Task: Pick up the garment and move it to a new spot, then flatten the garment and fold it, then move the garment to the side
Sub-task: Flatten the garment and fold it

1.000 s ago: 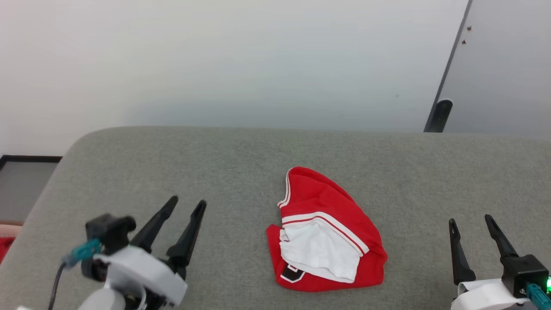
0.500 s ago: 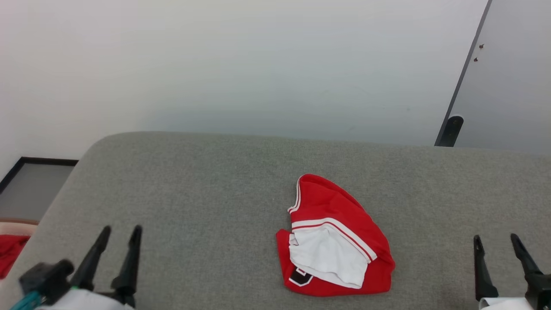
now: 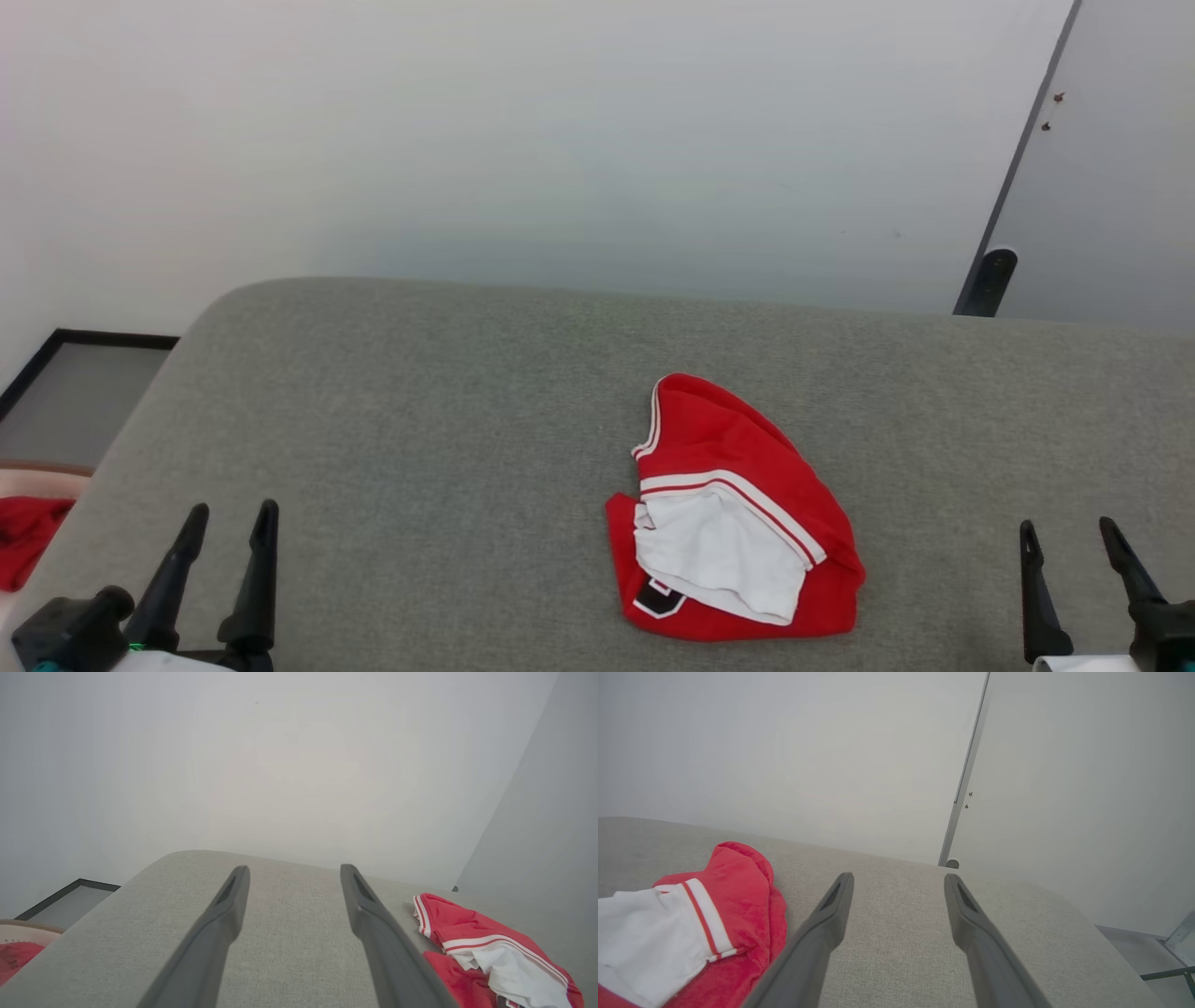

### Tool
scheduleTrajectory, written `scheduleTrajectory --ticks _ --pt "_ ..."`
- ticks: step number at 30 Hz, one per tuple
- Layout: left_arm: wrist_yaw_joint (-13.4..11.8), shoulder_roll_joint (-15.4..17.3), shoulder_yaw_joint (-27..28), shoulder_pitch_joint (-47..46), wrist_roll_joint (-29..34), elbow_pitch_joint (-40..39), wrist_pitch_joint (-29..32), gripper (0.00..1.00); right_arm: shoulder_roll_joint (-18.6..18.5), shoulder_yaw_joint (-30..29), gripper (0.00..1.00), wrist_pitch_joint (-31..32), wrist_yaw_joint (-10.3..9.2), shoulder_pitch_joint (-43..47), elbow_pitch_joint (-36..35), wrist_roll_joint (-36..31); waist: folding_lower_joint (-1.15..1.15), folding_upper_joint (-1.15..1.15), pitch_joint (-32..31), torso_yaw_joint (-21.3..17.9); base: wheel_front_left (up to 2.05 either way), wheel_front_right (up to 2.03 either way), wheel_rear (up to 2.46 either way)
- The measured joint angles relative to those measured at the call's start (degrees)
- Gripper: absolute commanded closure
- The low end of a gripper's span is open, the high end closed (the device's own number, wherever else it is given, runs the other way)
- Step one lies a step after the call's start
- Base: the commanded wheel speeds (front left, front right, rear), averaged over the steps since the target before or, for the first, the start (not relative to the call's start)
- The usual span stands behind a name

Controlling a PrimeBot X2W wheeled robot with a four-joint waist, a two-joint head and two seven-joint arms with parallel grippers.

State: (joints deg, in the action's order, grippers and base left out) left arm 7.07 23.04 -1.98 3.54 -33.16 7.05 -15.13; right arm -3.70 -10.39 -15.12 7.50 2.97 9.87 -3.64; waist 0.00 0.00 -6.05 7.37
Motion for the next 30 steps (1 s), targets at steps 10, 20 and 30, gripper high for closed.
scheduleTrajectory --ticks 10,20,30 --pt "0.2 -0.2 1.9 -2.1 1.1 1.8 0.0 0.0 -0.4 7.3 0.0 0.0 0.0 -0.4 3.0 0.1 0.0 0.0 0.1 3.9 0.0 0.0 0.0" --pt "0.3 0.1 1.1 -3.0 1.5 3.4 0.0 0.0 -2.9 18.7 0.0 6.5 0.0 -5.2 8.6 5.6 0.0 0.0 -0.3 11.1 0.0 0.0 0.0" --pt "0.2 -1.6 0.8 -1.9 0.9 3.0 0.0 0.0 -7.1 28.4 0.0 29.7 0.02 -13.4 10.6 14.6 0.0 0.0 0.2 16.7 0.0 0.0 0.0"
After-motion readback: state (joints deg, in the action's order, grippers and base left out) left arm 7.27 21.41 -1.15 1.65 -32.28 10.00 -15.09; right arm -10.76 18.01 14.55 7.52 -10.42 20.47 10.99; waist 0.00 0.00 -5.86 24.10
